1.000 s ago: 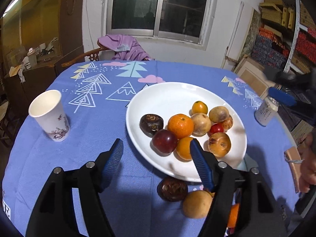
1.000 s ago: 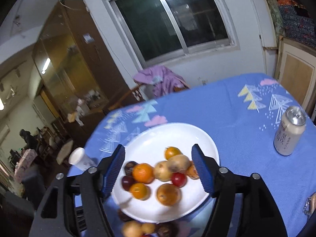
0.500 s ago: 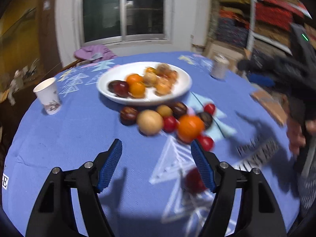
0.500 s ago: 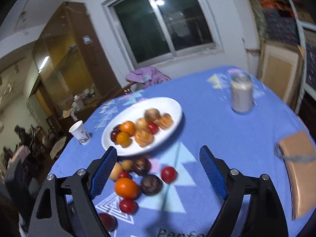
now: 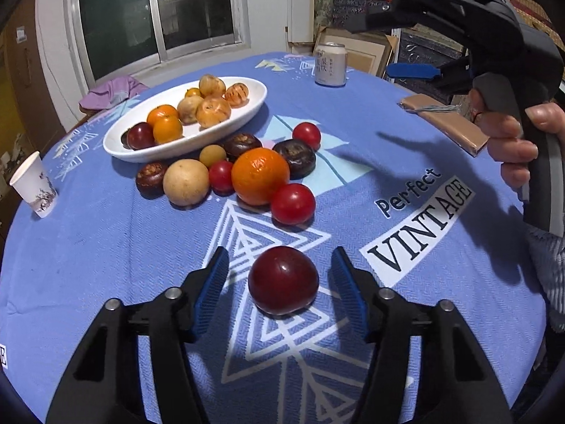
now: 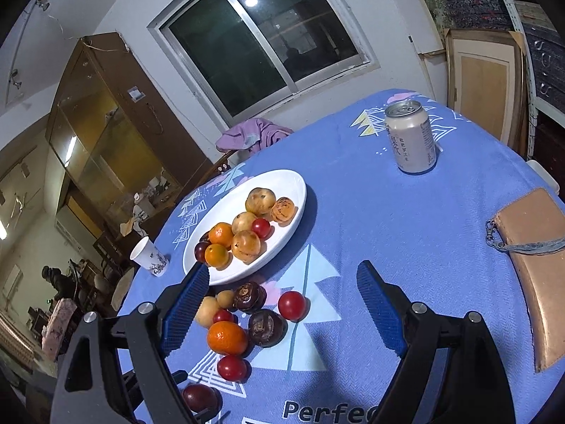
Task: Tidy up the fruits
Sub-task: 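Grasp another dark red plum with the left tool while the right tool grasps a small red fruit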
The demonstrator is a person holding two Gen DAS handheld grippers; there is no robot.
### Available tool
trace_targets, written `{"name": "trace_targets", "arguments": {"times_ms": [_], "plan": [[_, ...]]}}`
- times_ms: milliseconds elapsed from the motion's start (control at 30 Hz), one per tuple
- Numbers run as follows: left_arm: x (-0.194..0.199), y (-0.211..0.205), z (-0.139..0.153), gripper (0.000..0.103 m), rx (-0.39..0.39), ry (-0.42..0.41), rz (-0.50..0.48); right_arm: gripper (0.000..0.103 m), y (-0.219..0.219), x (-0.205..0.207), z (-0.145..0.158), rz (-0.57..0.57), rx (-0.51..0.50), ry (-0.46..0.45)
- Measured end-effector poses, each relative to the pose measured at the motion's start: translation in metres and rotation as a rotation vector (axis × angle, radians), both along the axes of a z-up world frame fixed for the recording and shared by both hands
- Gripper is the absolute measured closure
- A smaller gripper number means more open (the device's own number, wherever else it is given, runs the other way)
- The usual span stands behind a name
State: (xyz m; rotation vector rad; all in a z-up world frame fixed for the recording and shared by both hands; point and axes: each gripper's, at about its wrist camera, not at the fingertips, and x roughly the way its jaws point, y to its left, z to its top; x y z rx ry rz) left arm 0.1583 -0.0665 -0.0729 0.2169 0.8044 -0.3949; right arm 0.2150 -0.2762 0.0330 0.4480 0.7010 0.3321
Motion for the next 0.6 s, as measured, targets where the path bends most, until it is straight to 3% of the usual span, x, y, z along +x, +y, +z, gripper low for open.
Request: {"name": "trace_targets", "arguments": {"times_ms": [67, 267, 400, 600], "plan": [[0.003, -0.001, -0.004, 0.052, -0.003, 0.025, -0.008, 0.016, 0.001, 0.000, -0.001, 0.000, -0.006, 0.003], [0.006, -0.002, -0.010, 0.053, -0.003, 0.071, -0.016, 0.016, 0.000, 0.002, -0.005, -0.005, -0.010, 0.020], [0.009, 0.002, -0.010, 0.064, -0.020, 0.092, 0.002, 0.016, 0.000, 0.002, -0.006, -0.002, -0.012, 0.023], [0.014, 0.021, -0.001, 0.065, -0.030, 0.040, 0.113, 0.016, 0.005, 0.004, -0.010, 0.016, -0.025, 0.039]]}}
